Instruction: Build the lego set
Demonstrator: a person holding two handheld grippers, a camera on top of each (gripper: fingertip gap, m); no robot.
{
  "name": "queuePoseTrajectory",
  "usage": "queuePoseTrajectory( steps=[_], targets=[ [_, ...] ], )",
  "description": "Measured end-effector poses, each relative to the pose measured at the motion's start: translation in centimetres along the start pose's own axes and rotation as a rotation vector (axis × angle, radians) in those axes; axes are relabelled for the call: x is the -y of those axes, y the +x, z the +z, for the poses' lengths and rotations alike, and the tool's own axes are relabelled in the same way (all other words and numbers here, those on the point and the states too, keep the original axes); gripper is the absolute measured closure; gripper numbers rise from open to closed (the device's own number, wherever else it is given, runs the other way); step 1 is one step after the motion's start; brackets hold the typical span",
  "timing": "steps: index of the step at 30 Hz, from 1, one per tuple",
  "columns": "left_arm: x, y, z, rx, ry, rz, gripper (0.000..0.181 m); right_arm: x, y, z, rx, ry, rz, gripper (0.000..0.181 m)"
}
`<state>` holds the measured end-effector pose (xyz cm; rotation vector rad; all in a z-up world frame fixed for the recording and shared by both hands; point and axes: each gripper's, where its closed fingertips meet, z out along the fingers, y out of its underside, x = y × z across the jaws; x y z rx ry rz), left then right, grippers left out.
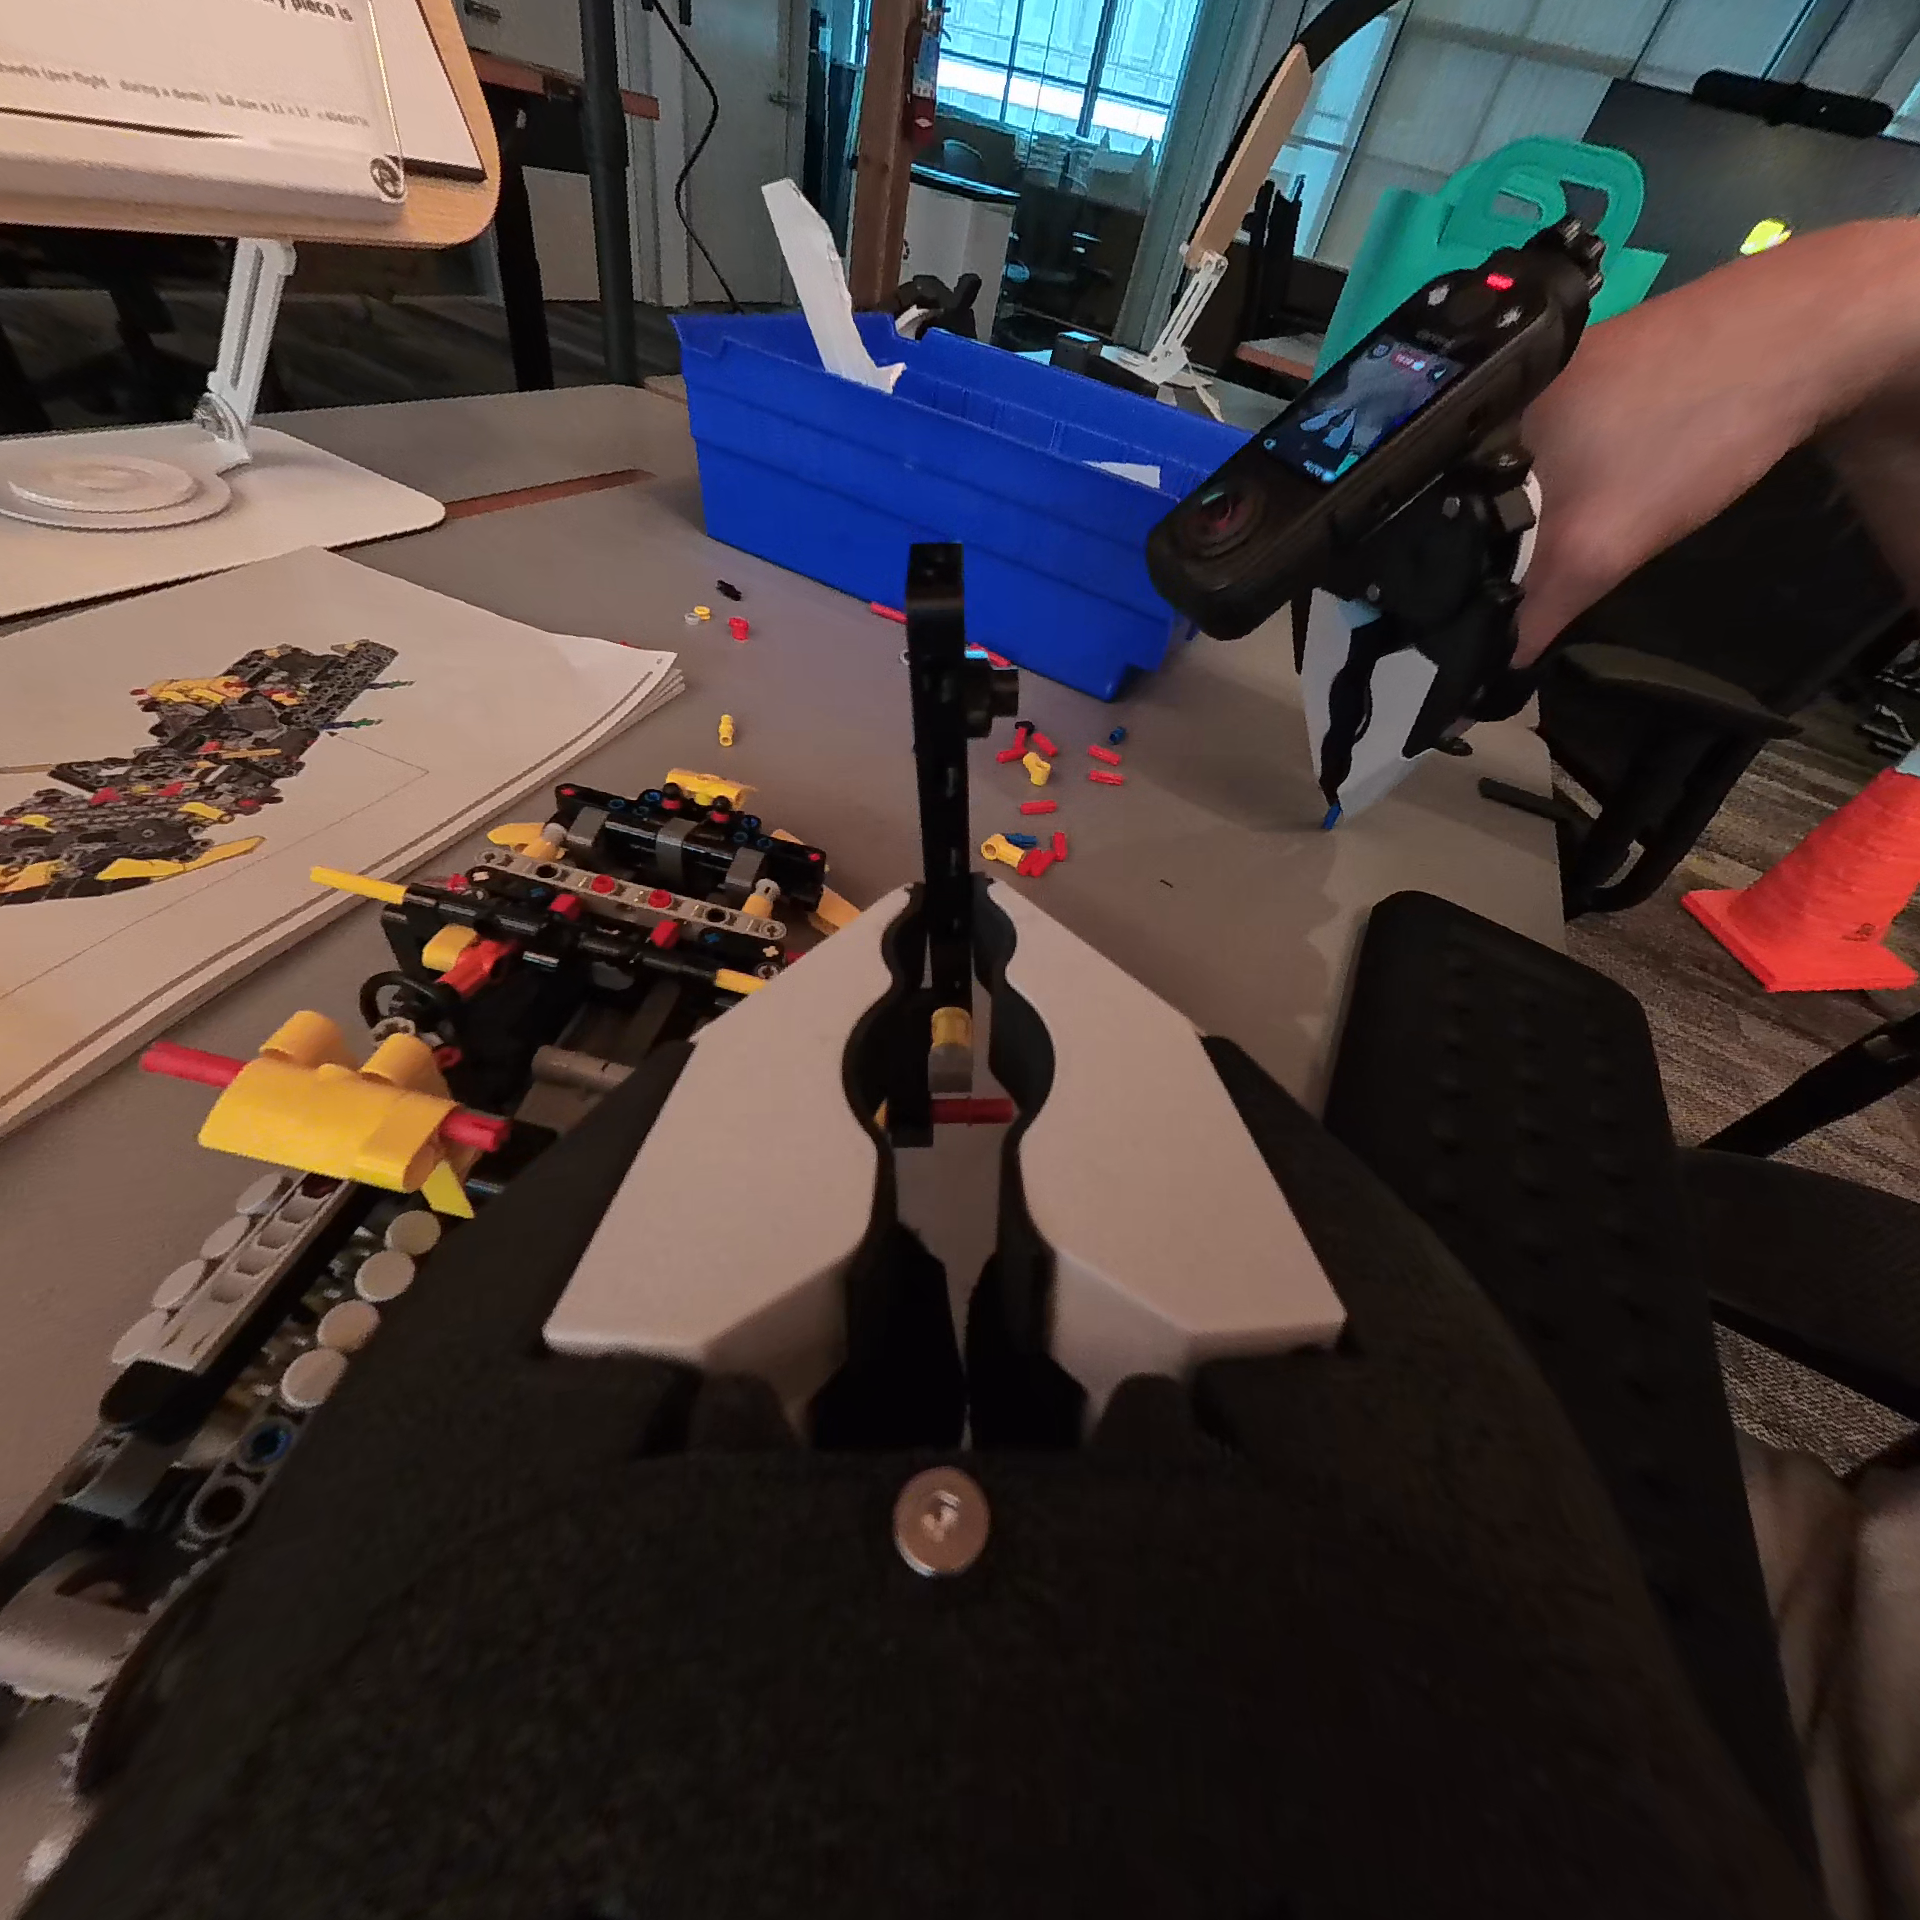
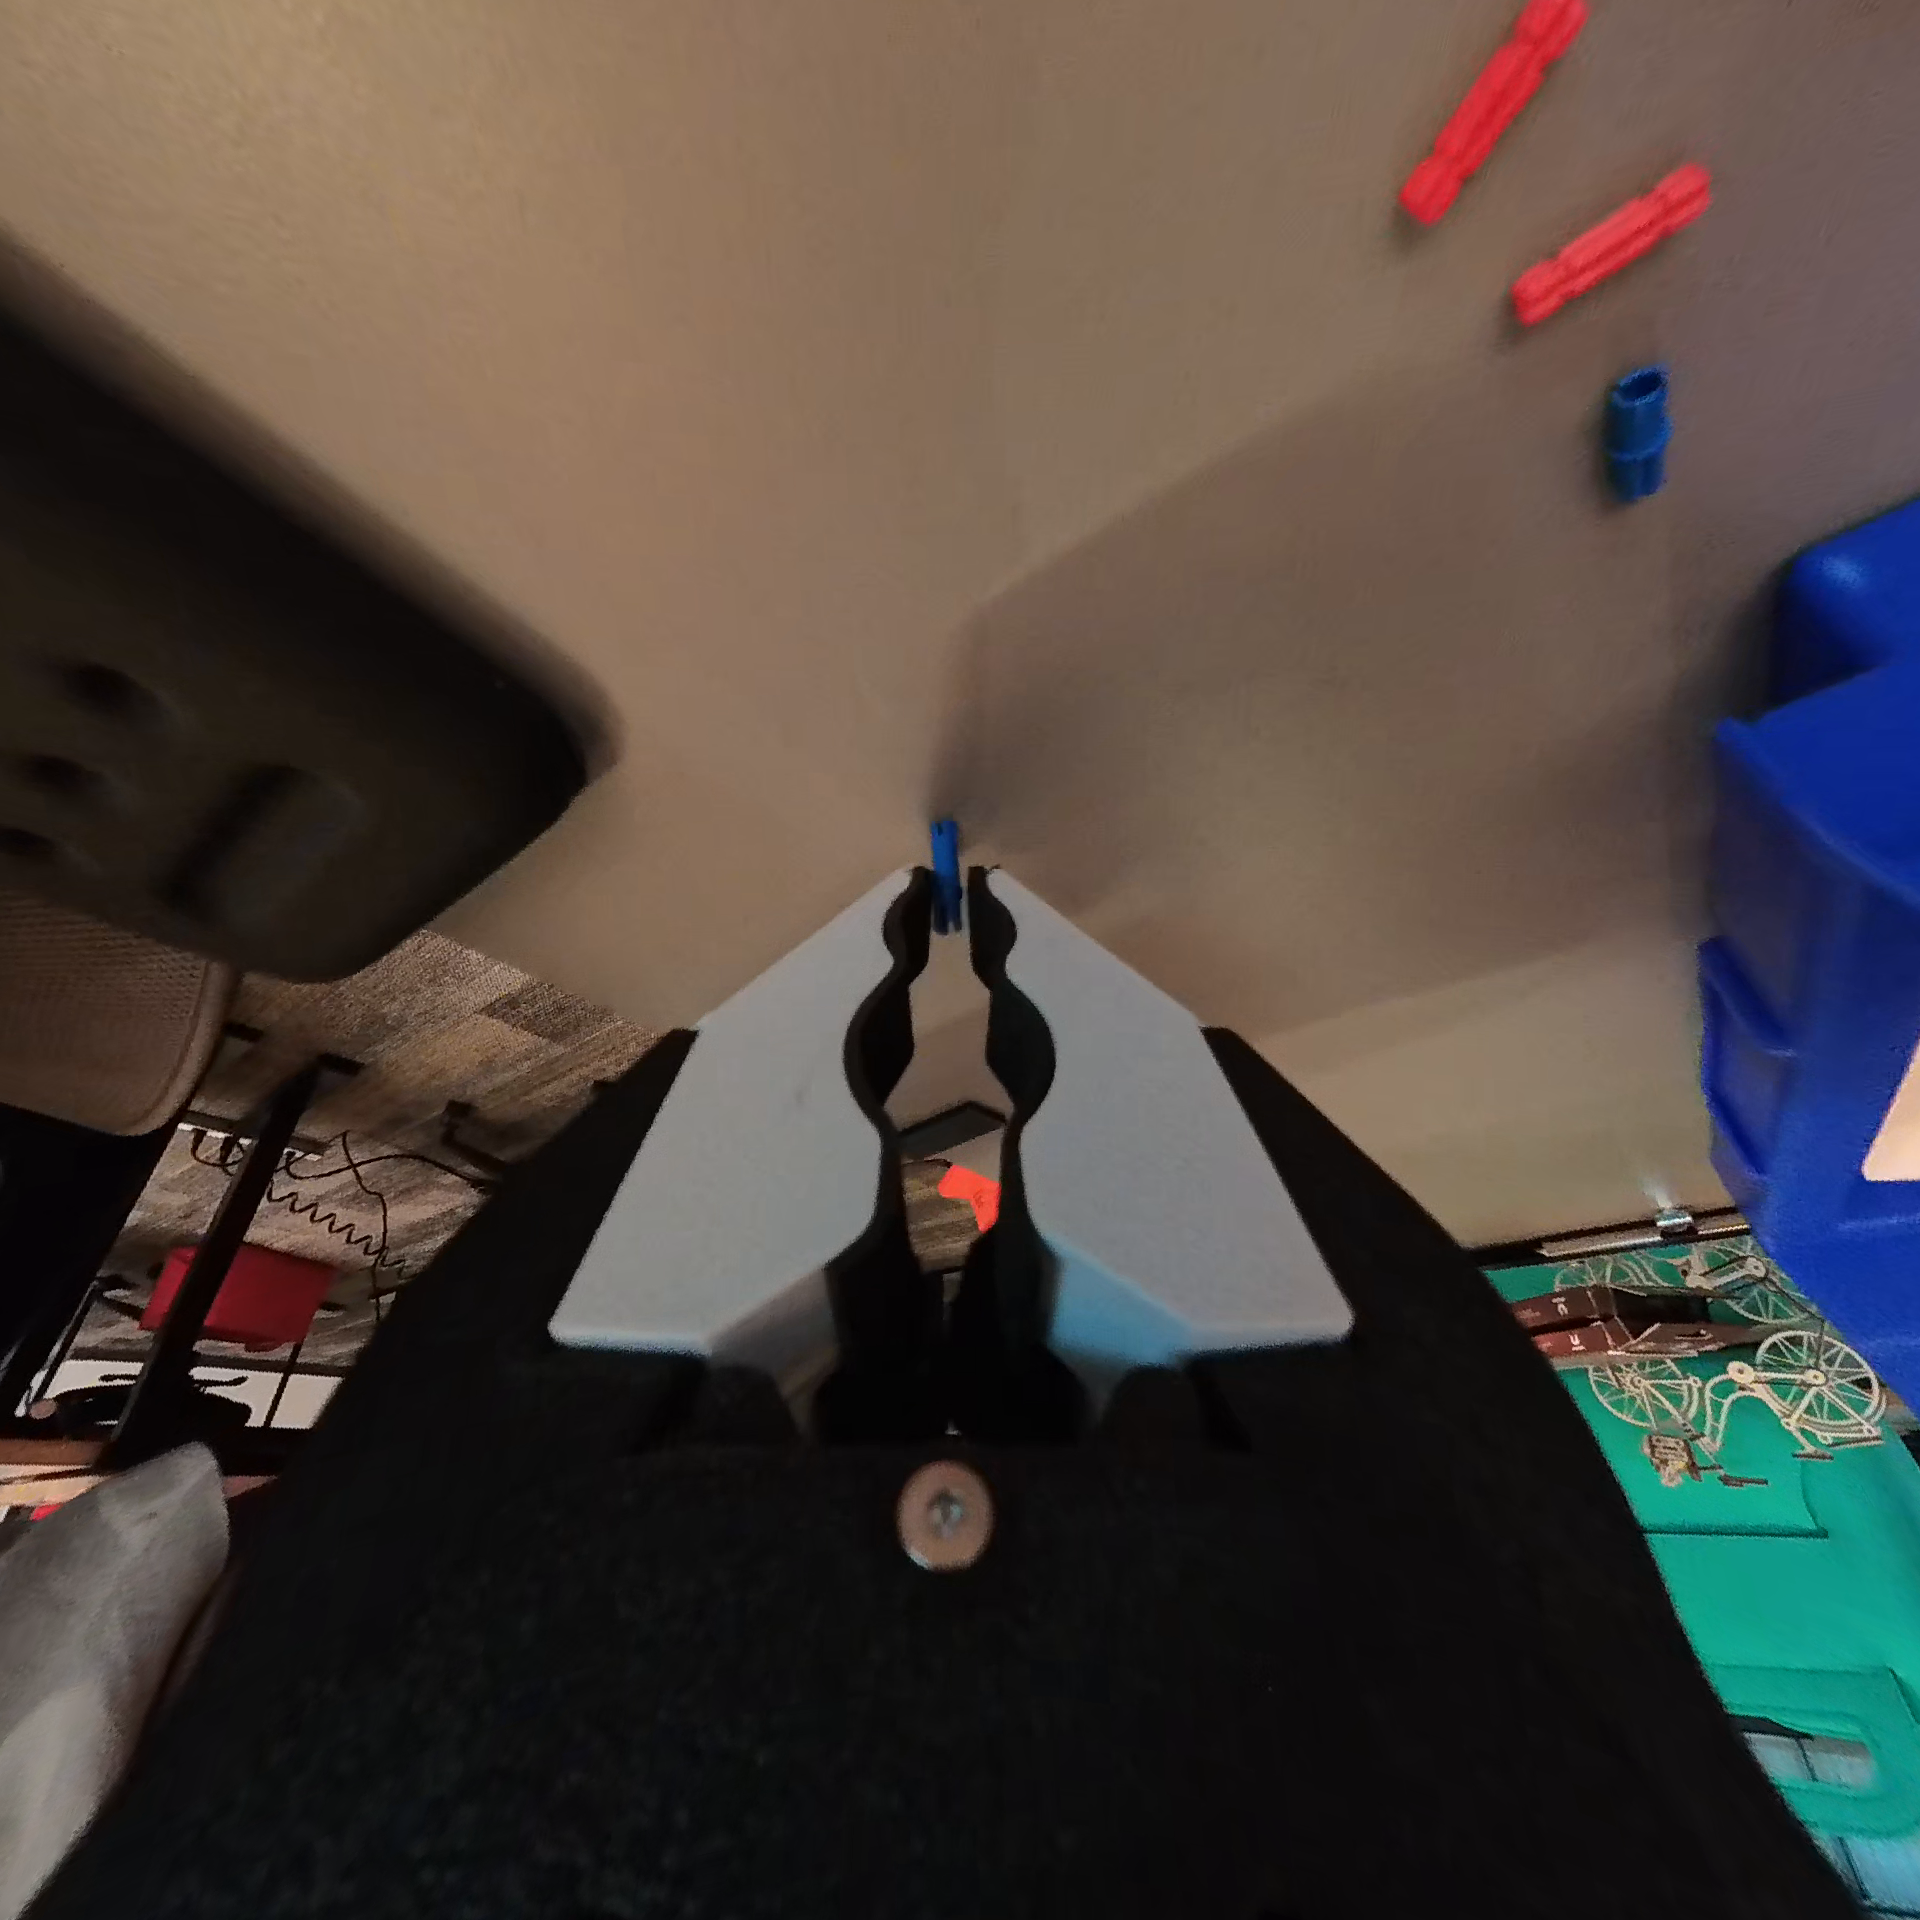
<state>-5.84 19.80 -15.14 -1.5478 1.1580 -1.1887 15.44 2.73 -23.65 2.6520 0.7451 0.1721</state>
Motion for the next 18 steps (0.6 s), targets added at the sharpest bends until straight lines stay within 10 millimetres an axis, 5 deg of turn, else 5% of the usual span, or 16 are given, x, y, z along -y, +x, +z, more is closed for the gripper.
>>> queuePoseTrajectory(
  steps=[10,18],
  targets=[
    [0.0,0.2,0.0,-0.009,0.000,-0.004,0.174,0.4,0.0,-0.5,0.001,0.068,-0.005,0.169],
    [0.2,0.2,-0.1,-0.015,0.011,-0.022,0.174,-0.2,0.8,-2.0,-0.028,0.461,0.095,0.160]
  ],
)
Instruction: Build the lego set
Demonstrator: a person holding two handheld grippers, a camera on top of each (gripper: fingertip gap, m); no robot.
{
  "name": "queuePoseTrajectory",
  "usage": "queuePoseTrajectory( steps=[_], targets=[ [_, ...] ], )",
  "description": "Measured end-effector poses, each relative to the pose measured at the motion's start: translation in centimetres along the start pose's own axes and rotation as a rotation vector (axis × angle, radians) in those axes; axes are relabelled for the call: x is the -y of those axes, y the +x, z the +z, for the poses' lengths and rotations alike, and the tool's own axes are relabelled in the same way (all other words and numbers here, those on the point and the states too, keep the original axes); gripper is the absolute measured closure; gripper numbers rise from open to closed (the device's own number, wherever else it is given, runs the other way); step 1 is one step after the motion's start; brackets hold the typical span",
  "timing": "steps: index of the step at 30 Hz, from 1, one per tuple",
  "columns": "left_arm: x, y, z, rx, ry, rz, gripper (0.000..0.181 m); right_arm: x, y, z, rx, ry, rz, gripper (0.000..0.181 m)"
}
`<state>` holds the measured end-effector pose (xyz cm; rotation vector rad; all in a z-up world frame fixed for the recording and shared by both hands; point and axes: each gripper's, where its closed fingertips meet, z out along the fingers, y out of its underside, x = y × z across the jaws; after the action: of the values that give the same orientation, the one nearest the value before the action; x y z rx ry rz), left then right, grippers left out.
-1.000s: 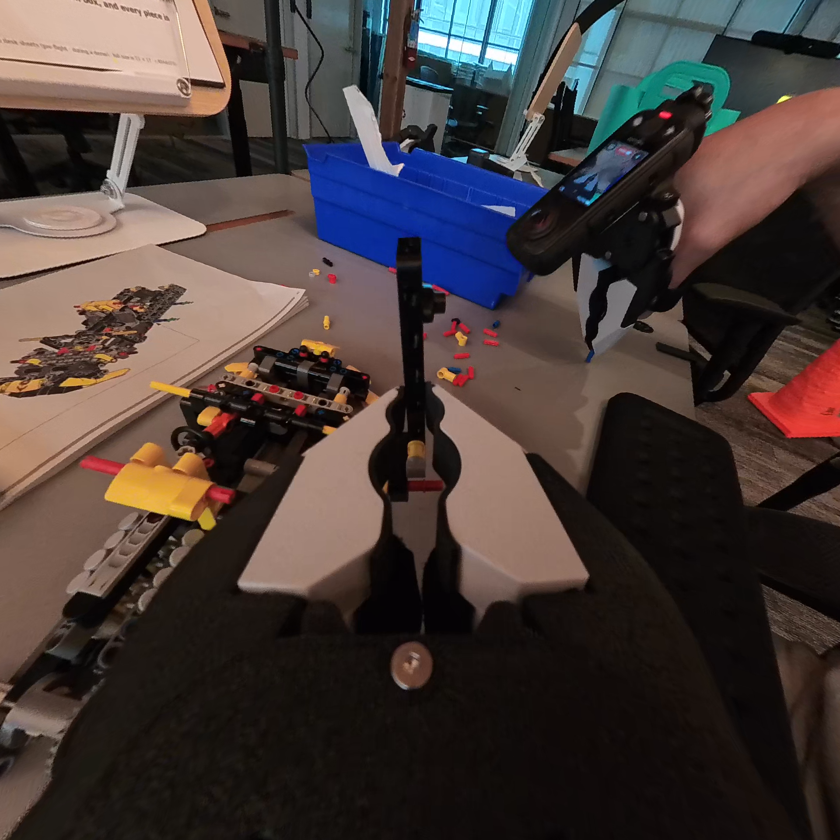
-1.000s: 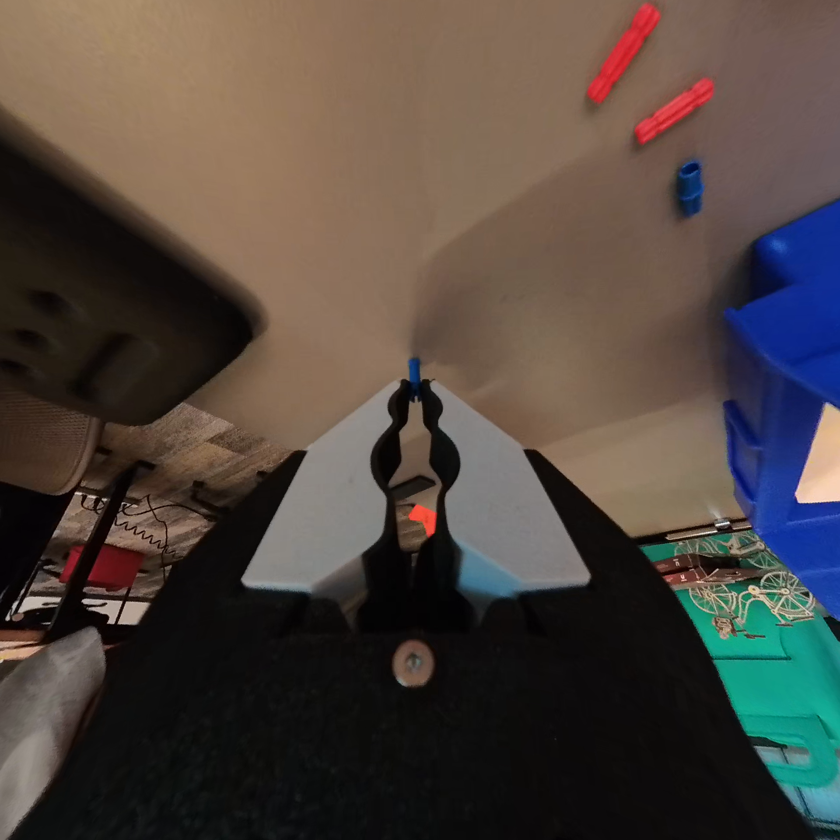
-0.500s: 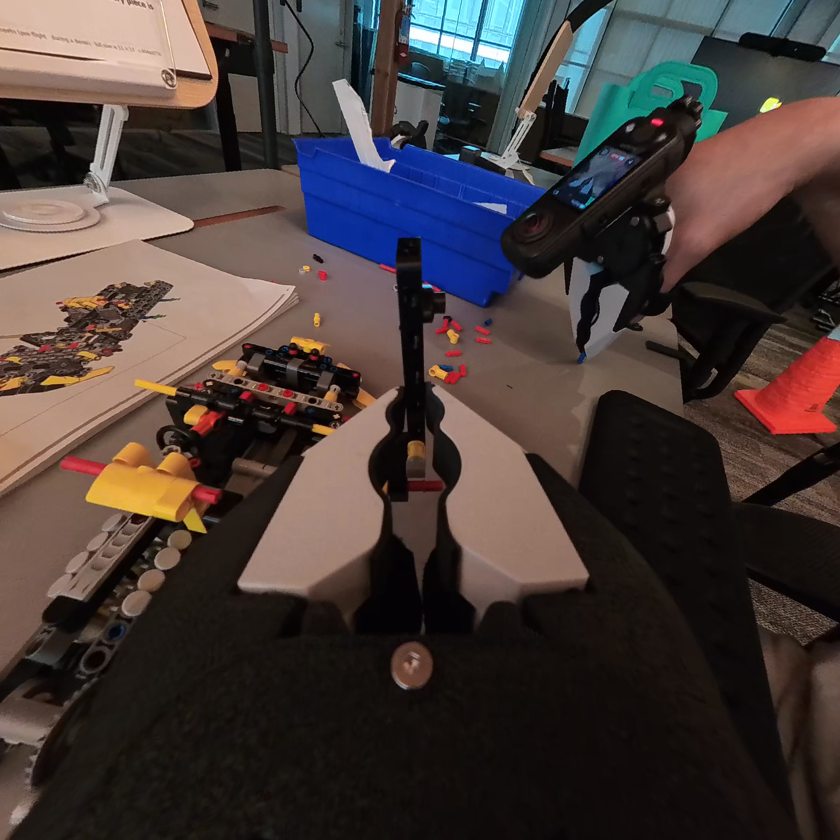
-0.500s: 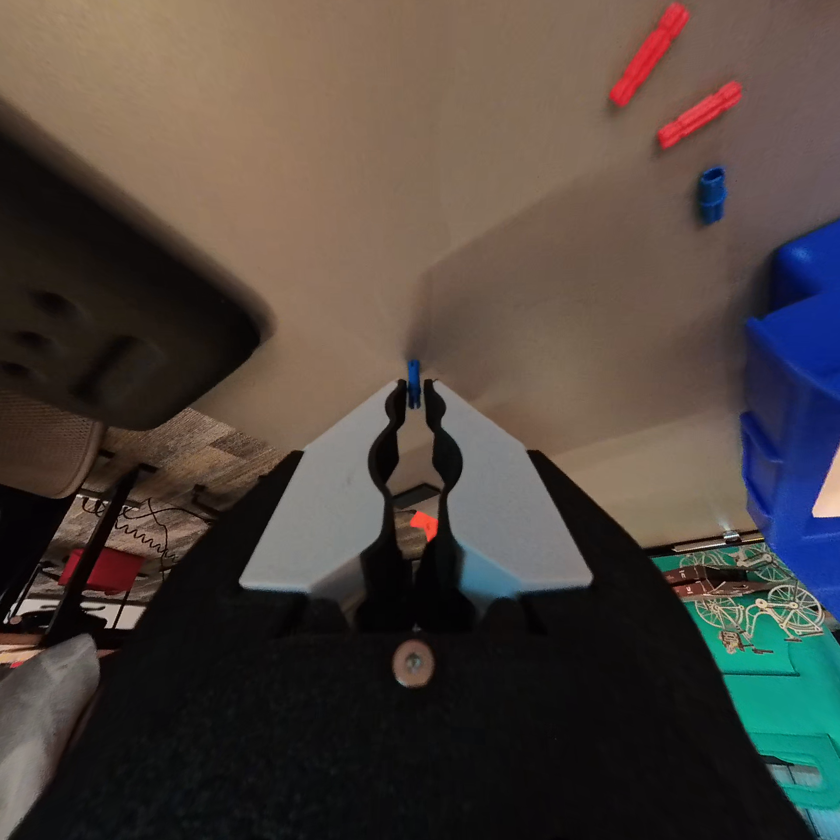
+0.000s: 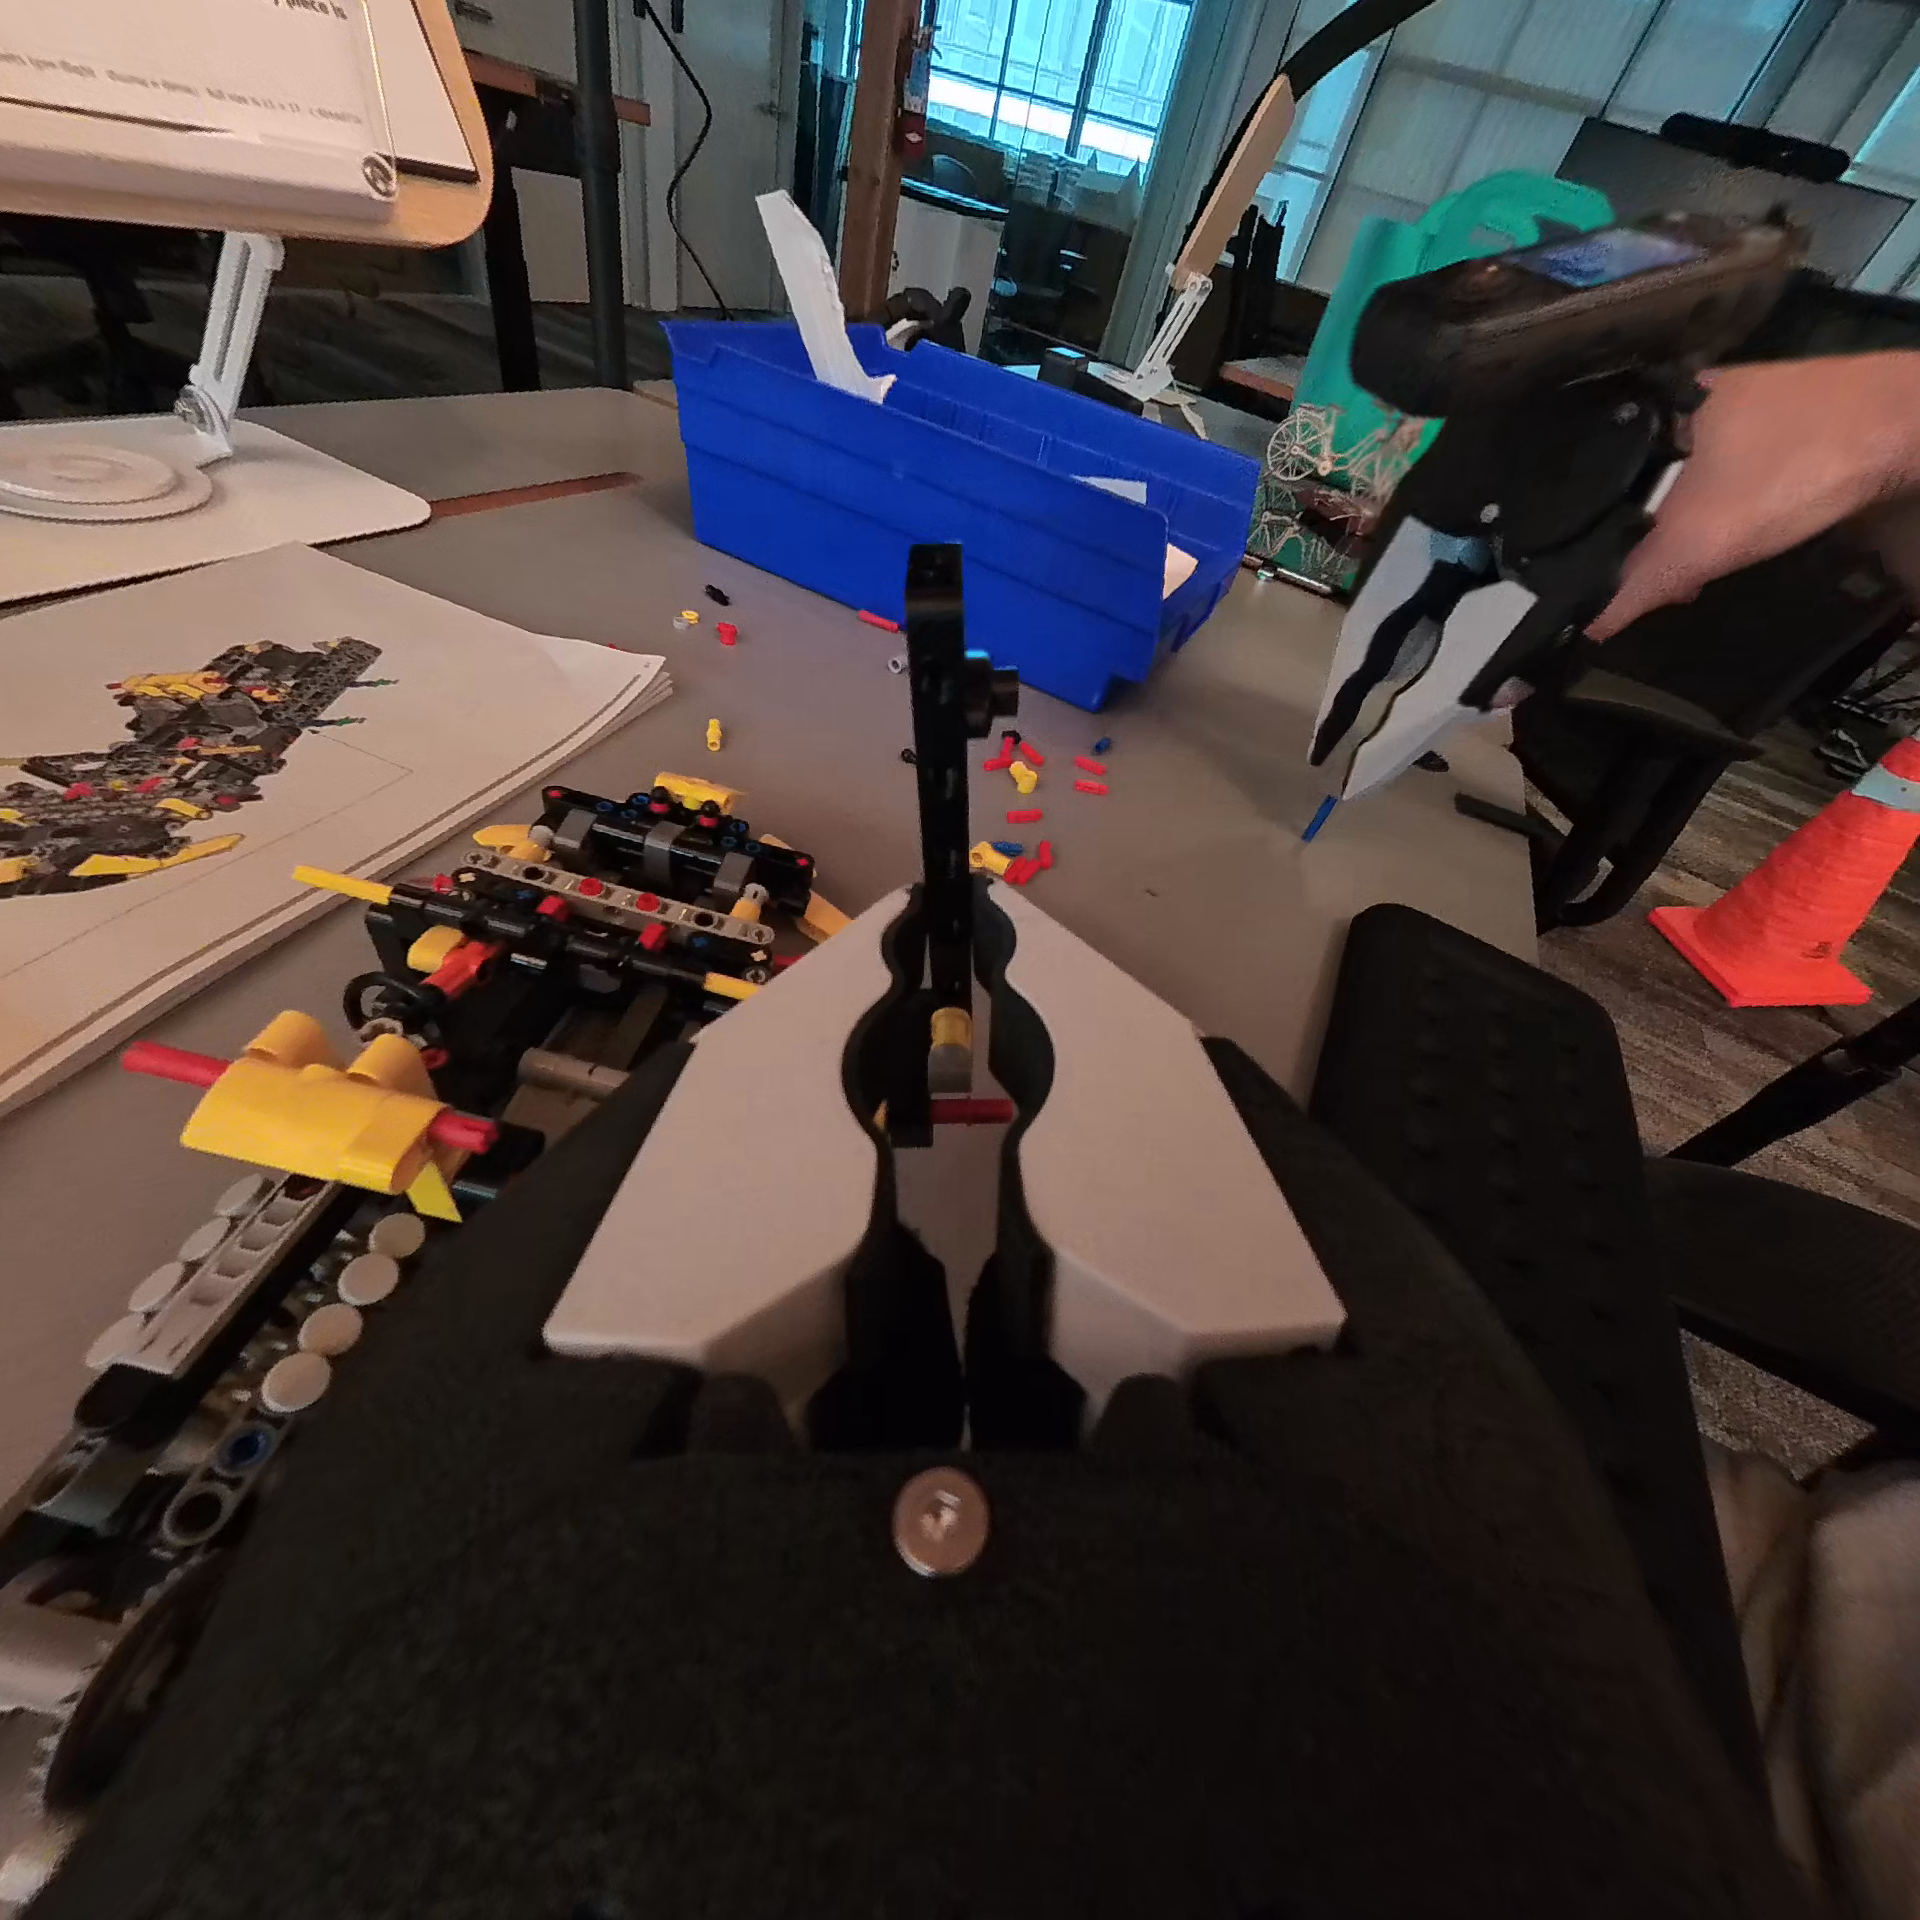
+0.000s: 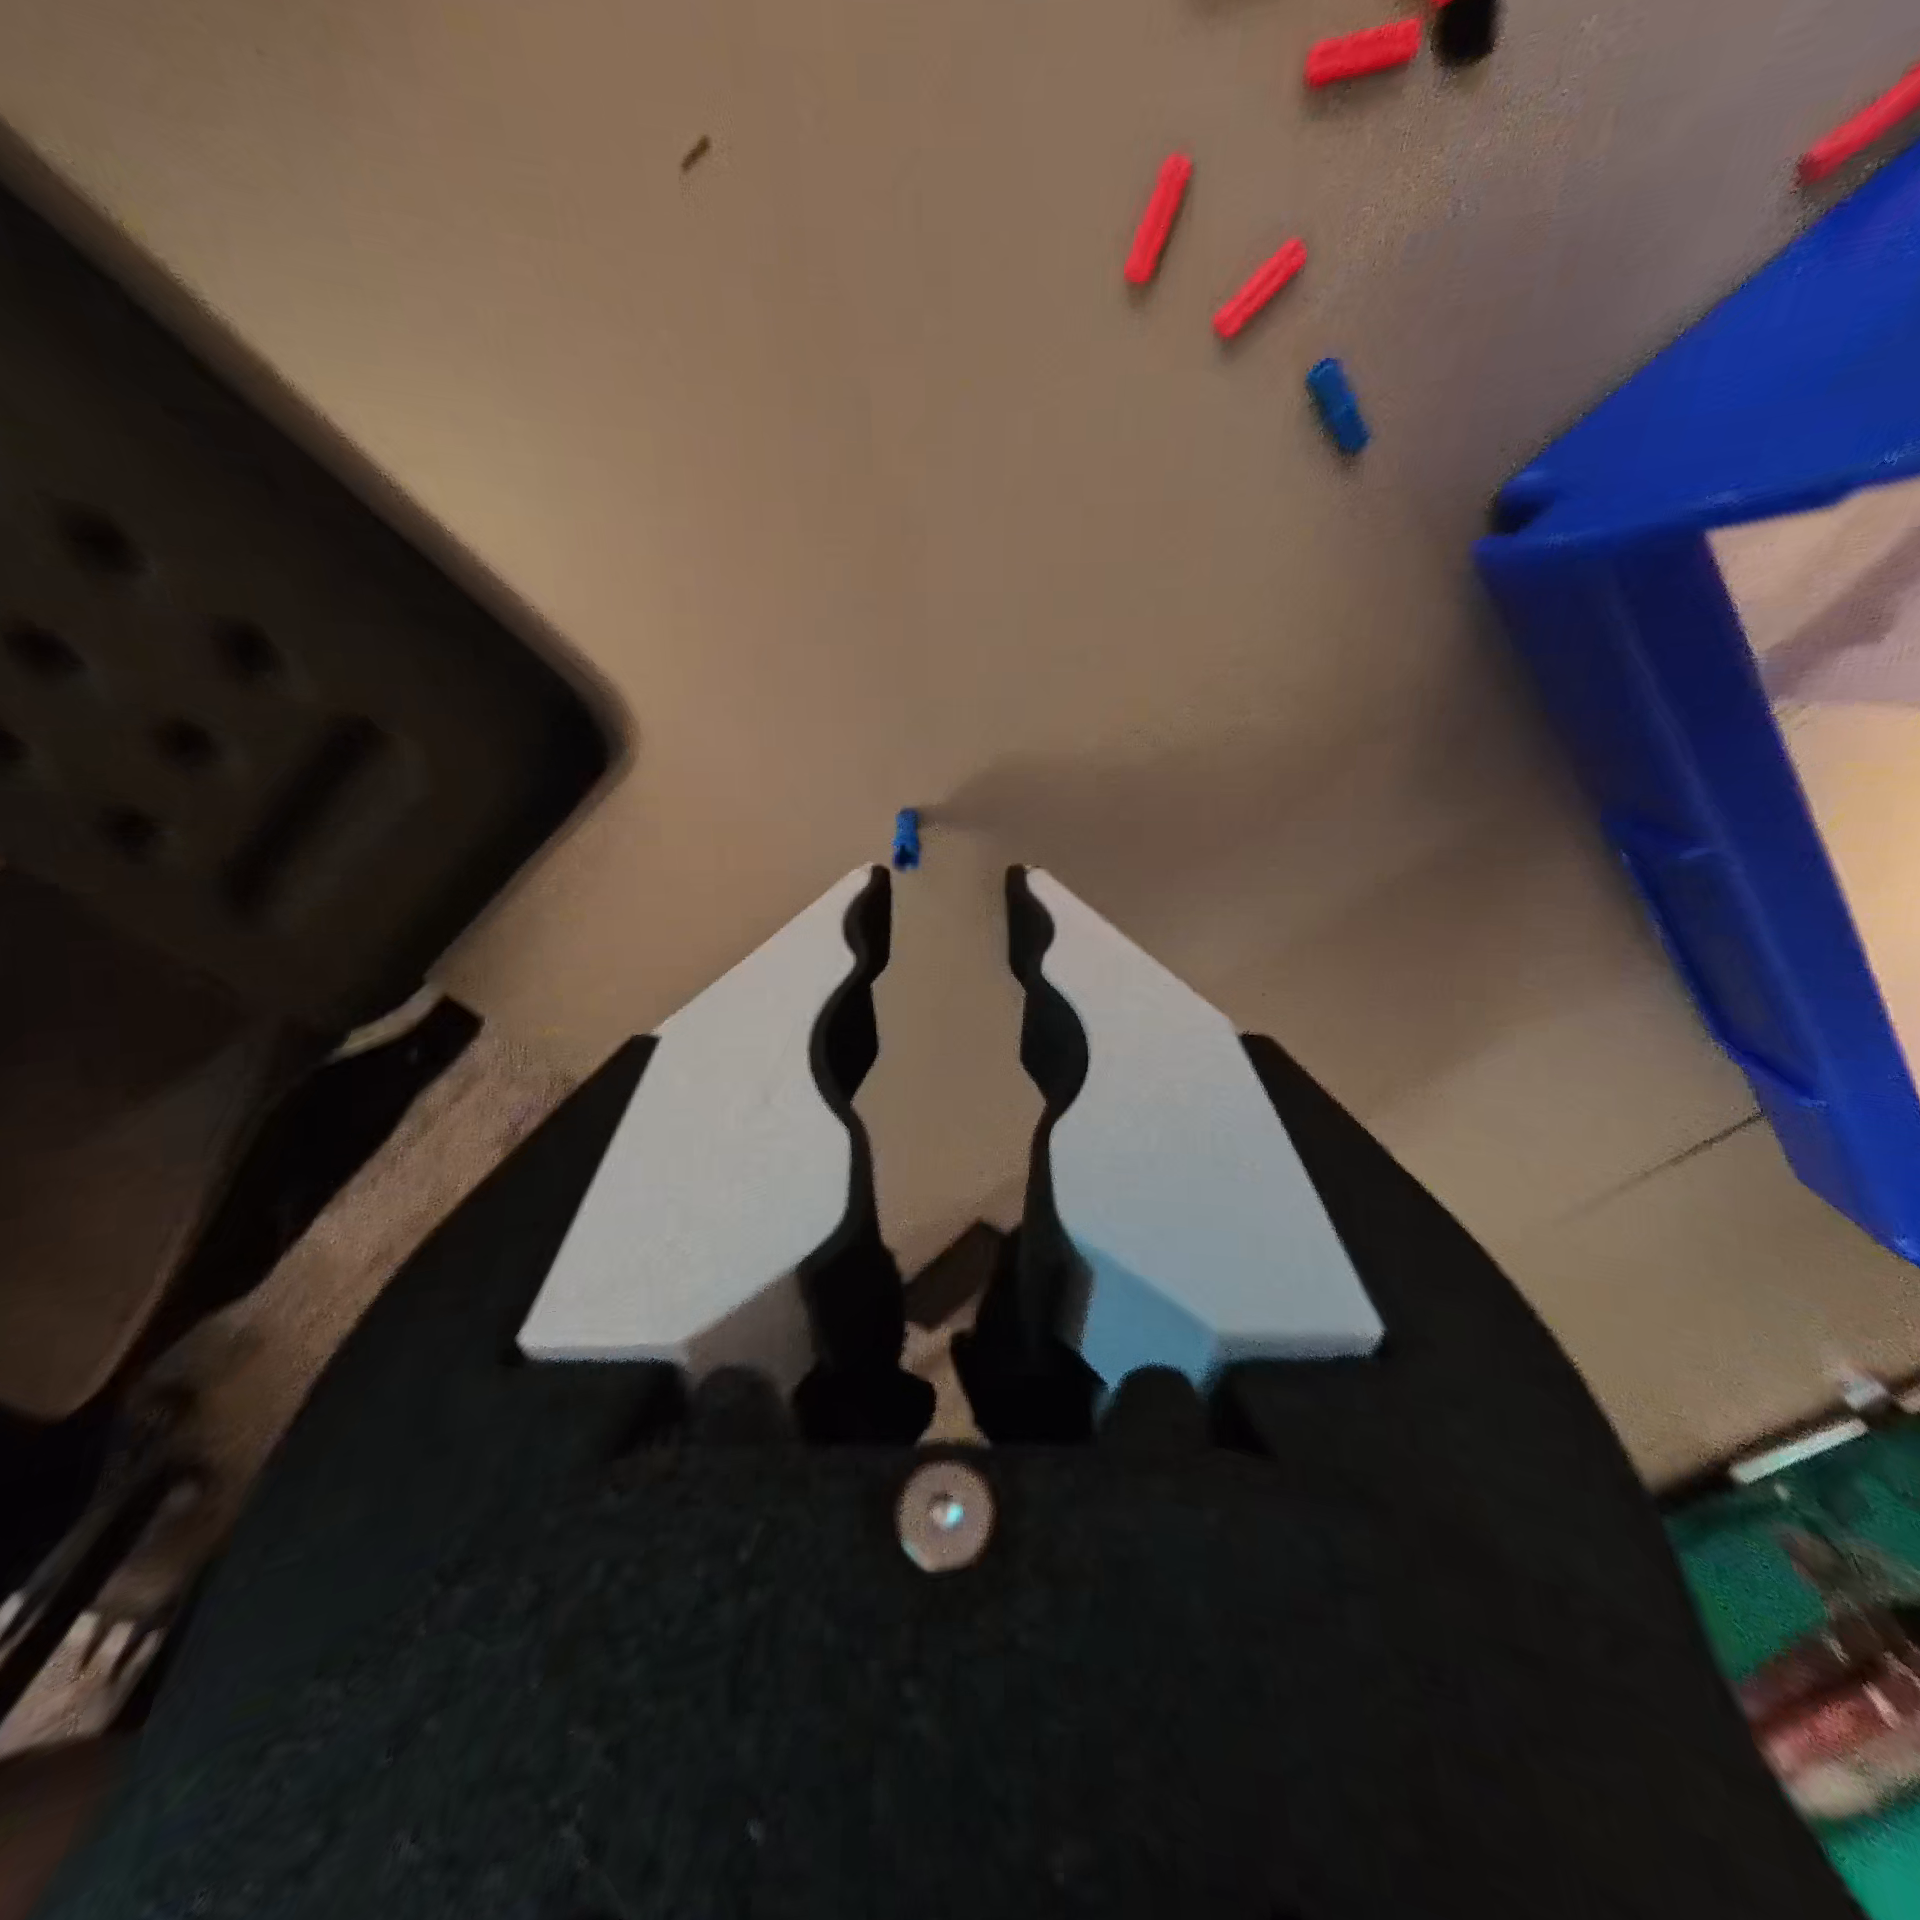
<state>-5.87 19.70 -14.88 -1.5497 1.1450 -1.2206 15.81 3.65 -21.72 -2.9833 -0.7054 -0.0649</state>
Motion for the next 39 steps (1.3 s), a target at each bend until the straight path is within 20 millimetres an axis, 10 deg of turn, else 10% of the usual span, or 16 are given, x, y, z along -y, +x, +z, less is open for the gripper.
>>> queuePoseTrajectory(
  steps=[6,24,27,33,39],
  targets=[
    [-0.2,0.3,0.1,-0.015,-0.008,-0.007,0.173,0.5,-1.1,0.6,0.043,0.296,0.027,0.161],
    [-0.4,0.4,0.4,-0.031,-0.012,-0.020,0.174,0.9,-0.7,1.5,-0.002,0.322,0.012,0.177],
    [0.2,0.6,0.2,-0.096,0.030,-0.135,0.173,4.7,-2.0,-1.0,-0.063,0.444,-0.029,0.178],
    [1.2,0.9,-0.1,-0.219,0.098,-0.349,0.174,20.1,-9.4,-9.9,-0.167,1.104,-0.061,0.178],
    [1.2,0.5,-0.3,-0.234,0.112,-0.418,0.174,24.2,-11.2,-9.6,-0.297,1.283,0.017,0.178]
  ],
)
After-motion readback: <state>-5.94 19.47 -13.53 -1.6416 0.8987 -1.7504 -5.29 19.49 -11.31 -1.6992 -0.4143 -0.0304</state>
